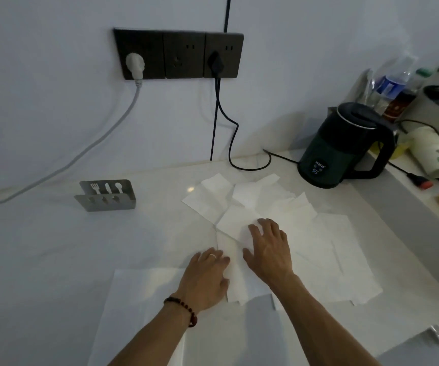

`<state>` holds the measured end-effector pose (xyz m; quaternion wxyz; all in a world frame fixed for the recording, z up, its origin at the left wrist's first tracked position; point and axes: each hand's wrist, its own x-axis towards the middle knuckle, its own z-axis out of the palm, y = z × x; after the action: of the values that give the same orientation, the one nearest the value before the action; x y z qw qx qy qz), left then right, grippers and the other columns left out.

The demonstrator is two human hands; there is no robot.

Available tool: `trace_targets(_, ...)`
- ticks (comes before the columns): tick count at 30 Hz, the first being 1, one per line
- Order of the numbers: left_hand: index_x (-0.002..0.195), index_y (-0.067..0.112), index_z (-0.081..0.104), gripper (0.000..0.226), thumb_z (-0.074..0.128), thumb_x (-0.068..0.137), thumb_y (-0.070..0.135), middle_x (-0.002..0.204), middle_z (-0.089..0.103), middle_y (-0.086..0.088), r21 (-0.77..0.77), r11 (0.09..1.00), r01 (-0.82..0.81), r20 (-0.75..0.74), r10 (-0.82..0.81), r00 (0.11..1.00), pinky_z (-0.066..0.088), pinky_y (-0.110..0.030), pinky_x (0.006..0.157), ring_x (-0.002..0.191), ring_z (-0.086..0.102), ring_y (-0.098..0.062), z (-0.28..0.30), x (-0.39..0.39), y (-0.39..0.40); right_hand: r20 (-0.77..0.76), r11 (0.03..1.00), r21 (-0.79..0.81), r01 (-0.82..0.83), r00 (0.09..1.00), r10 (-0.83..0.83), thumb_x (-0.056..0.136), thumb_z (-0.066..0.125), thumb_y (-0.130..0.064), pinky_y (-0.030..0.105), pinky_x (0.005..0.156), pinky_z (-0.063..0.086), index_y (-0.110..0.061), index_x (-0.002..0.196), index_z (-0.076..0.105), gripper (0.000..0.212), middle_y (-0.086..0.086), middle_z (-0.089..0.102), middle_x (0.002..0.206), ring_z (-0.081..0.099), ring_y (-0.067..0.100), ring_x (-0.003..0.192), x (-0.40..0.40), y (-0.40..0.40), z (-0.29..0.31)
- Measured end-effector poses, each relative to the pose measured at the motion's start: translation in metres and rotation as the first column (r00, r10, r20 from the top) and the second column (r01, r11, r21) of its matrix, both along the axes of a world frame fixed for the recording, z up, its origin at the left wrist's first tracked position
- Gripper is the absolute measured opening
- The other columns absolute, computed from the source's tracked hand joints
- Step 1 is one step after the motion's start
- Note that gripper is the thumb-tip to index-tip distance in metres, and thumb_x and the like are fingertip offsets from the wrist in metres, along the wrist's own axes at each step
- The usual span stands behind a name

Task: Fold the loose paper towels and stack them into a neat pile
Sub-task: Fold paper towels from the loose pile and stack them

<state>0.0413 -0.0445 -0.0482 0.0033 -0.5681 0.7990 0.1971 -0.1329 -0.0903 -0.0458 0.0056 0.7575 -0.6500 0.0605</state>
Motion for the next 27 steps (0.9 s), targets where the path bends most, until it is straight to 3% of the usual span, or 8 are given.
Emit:
trace_targets(3, 0.146, 0.022, 0.036, 0.051, 0.047, 0.098, 0.036, 0.158, 0.026, -0.001, 0.052, 0.999, -0.001, 0.031, -0.001, 1.0, 0.007, -0.037, 0.12, 0.147, 0.017, -0.019, -0.003, 0.0, 0.002, -0.057, 1.0, 0.004, -0.017, 0.998, 0.017, 0.067, 0.079, -0.029, 0.045, 0.087, 0.052, -0.013, 0.101, 0.068, 0.039, 0.013, 0.062, 0.118, 0.057, 0.033, 0.111, 0.008, -0.013, -0.006)
trace_targets(6, 0.147, 0.023, 0.037, 0.051, 0.046, 0.098, 0.036, 0.159, 0.023, 0.001, 0.06, 0.998, -0.007, 0.024, 0.005, 1.0, 0.007, -0.035, 0.12, 0.148, 0.015, -0.018, -0.003, 0.001, 0.001, 0.034, 0.999, -0.043, -0.024, 0.999, 0.026, 0.075, 0.073, -0.014, 0.041, 0.073, 0.053, -0.011, 0.08, 0.07, 0.007, 0.009, 0.066, 0.097, 0.061, 0.03, 0.089, 0.009, -0.018, -0.006)
trace_targets(9, 0.144, 0.021, 0.043, 0.048, 0.045, 0.098, 0.036, 0.155, 0.032, 0.001, 0.064, 0.997, -0.038, -0.043, 0.041, 0.998, 0.011, -0.03, 0.12, 0.145, 0.022, -0.016, -0.003, 0.001, -0.001, 0.326, 0.999, -0.008, 0.052, 0.944, -0.046, 0.086, 0.066, -0.016, 0.036, 0.068, 0.05, -0.01, 0.079, 0.069, 0.009, 0.004, 0.064, 0.085, 0.058, 0.024, 0.079, 0.004, -0.018, 0.0)
trace_targets(11, 0.141, 0.022, 0.047, 0.044, 0.046, 0.099, 0.037, 0.148, 0.044, 0.004, 0.063, 0.988, -0.14, -0.19, 0.15, 0.97, 0.021, -0.025, 0.117, 0.137, 0.035, -0.012, -0.001, -0.001, -0.001, 0.561, 0.994, 0.092, 0.066, 0.821, -0.106, 0.09, 0.062, -0.019, 0.026, 0.072, 0.048, -0.014, 0.083, 0.069, 0.011, -0.003, 0.066, 0.084, 0.059, 0.015, 0.08, 0.002, -0.011, 0.014)
trace_targets(13, 0.136, 0.024, 0.051, 0.04, 0.049, 0.098, 0.036, 0.134, 0.052, 0.012, 0.105, 0.942, -0.319, -0.404, 0.334, 0.852, 0.034, -0.018, 0.106, 0.122, 0.047, -0.005, 0.007, -0.004, -0.002, 0.724, 0.978, 0.206, 0.028, 0.668, -0.172, 0.092, 0.06, -0.02, 0.013, 0.066, 0.044, -0.018, 0.078, 0.066, 0.015, -0.011, 0.066, 0.078, 0.059, 0.004, 0.074, 0.001, -0.001, 0.032)
trace_targets(17, 0.121, 0.025, 0.057, 0.026, 0.056, 0.096, 0.031, 0.12, 0.061, 0.012, 0.465, 0.775, -0.429, -0.644, 0.628, 0.437, 0.046, -0.02, 0.091, 0.103, 0.059, -0.001, 0.031, -0.011, -0.014, 0.832, 0.932, 0.36, -0.045, 0.467, -0.299, 0.095, 0.058, -0.023, 0.012, 0.057, 0.042, -0.016, 0.077, 0.064, 0.02, -0.009, 0.063, 0.068, 0.054, 0.0, 0.059, -0.001, 0.017, 0.06)
trace_targets(22, 0.113, 0.02, 0.063, 0.022, 0.063, 0.092, 0.026, 0.109, 0.067, -0.001, 0.719, 0.612, -0.331, -0.617, 0.78, 0.102, 0.057, -0.035, 0.083, 0.098, 0.066, -0.018, 0.042, -0.009, -0.011, 0.867, 0.859, 0.496, -0.128, 0.121, -0.483, 0.097, 0.055, -0.029, 0.044, 0.078, 0.055, -0.017, 0.082, 0.067, 0.022, 0.01, 0.07, 0.089, 0.065, 0.022, 0.079, 0.0, 0.036, 0.067)
trace_targets(27, 0.091, 0.007, 0.072, 0.009, 0.067, 0.087, 0.001, 0.075, 0.069, -0.001, 0.7, 0.645, -0.307, -0.689, 0.723, -0.051, 0.057, -0.033, 0.071, 0.079, 0.068, -0.022, 0.053, 0.004, 0.007, 0.827, 0.827, 0.559, -0.054, 0.104, -0.553, 0.094, 0.06, -0.025, 0.038, 0.075, 0.054, -0.015, 0.089, 0.068, 0.014, 0.004, 0.072, 0.085, 0.065, 0.02, 0.079, 0.009, 0.051, 0.057)
